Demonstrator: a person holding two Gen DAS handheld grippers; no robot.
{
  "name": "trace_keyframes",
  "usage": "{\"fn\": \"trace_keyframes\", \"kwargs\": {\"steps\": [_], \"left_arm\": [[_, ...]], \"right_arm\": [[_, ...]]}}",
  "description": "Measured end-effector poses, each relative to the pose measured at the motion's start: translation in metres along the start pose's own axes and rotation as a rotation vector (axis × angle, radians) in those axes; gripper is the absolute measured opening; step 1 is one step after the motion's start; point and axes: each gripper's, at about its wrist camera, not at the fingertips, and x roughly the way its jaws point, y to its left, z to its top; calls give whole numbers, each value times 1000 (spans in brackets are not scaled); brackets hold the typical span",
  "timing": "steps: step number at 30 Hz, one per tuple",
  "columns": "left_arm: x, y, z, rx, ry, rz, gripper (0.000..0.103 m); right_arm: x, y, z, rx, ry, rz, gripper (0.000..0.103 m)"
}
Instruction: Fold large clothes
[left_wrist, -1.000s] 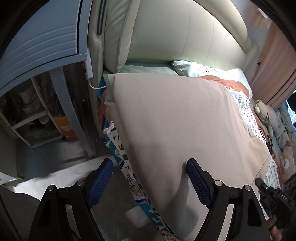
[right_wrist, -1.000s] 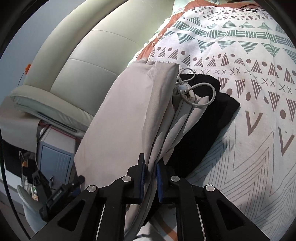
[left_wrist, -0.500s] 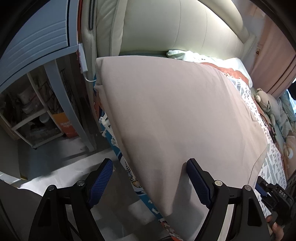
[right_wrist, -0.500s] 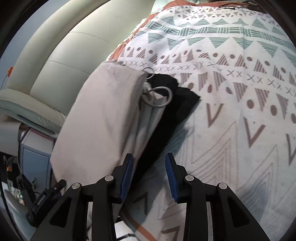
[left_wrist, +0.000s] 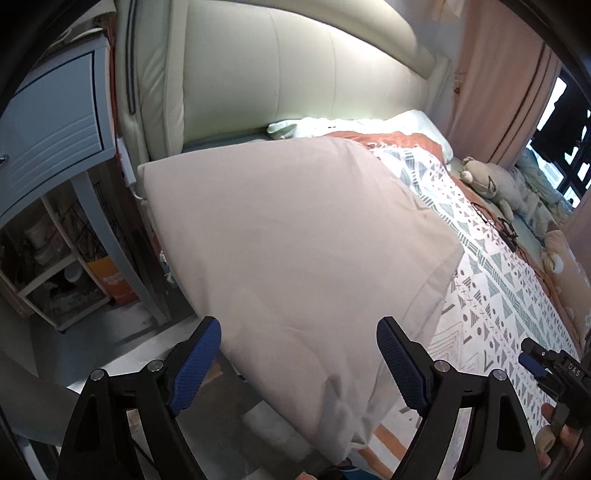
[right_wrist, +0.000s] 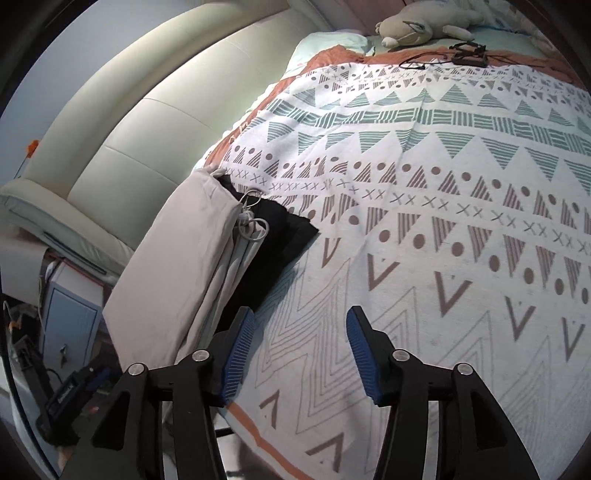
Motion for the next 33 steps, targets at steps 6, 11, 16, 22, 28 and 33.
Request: {"fn": "trace_keyframes", "kwargs": {"steps": [6, 11, 16, 22, 28, 33], "left_arm": [[-23, -28, -11, 68, -30, -76, 96], [-40, -46, -26, 145, -45, -137, 99], [-63, -55, -44, 198, -81, -195, 103], [-104, -65, -74, 305, -163, -265, 103], [-146, -64, -106, 391, -223, -330, 103], [-173, -58, -136, 428, -260, -373, 103]], "right_arm": [[-47, -20, -18, -4, -57, -94, 87], [-90, -38, -37, 25, -137, -206, 101], [-131, -49, -68, 45, -204, -279, 103], [-182, -49, -110, 48, -299, -358, 103], [-229, -36, -151, 3, -368, -443, 103], [-258, -24, -185, -27, -414, -486, 103]]}}
